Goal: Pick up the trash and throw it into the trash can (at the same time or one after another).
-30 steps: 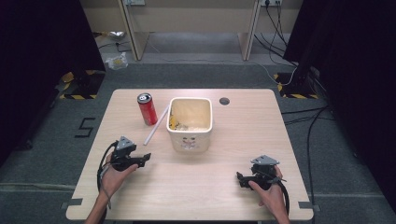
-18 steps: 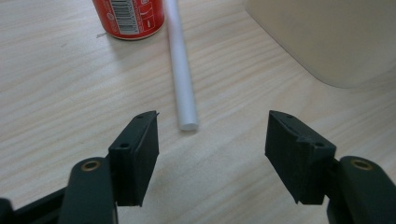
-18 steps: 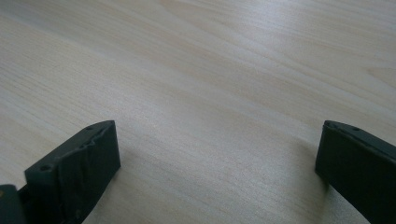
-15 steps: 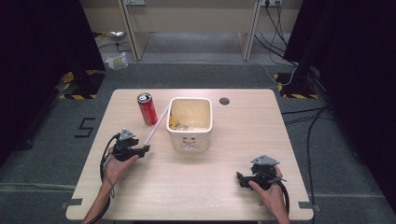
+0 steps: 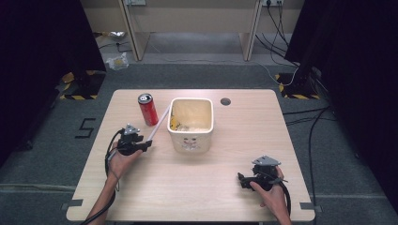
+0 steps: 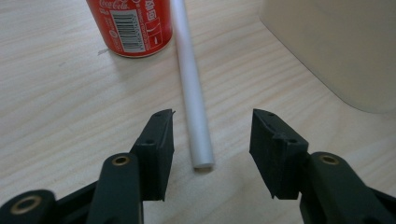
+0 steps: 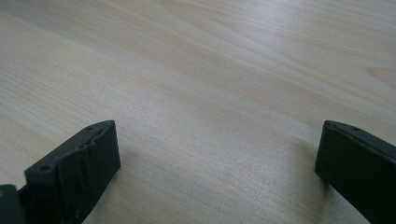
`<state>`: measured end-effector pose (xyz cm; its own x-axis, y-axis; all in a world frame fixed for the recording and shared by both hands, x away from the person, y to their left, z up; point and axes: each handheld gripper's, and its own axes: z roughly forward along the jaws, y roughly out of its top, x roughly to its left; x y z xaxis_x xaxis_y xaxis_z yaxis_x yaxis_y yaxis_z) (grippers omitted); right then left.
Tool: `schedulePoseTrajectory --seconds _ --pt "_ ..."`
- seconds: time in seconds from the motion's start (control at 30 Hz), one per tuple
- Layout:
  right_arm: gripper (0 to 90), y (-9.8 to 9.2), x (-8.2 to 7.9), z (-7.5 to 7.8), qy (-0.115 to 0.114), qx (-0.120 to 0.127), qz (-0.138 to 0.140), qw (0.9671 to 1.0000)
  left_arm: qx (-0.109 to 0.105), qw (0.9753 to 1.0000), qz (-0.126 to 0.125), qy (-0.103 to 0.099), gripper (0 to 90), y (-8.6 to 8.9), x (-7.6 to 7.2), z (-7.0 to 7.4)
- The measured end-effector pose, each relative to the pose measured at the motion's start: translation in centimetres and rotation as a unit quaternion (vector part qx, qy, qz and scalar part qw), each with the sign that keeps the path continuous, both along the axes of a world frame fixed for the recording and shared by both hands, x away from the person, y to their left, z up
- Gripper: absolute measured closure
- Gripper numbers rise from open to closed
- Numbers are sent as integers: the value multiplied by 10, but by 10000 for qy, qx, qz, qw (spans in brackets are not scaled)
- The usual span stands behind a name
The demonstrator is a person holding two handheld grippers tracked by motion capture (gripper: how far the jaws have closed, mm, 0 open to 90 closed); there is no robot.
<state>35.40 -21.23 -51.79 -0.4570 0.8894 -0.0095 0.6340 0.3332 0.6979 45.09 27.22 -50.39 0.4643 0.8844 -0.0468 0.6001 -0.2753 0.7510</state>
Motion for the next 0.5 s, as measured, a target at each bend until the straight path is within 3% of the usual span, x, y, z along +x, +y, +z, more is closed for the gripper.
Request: schedulePoseTrajectory --seconds 0.5 --pt "0 0 0 0 0 -1 2 10000 13 9999 44 150 630 -6 17 -8"
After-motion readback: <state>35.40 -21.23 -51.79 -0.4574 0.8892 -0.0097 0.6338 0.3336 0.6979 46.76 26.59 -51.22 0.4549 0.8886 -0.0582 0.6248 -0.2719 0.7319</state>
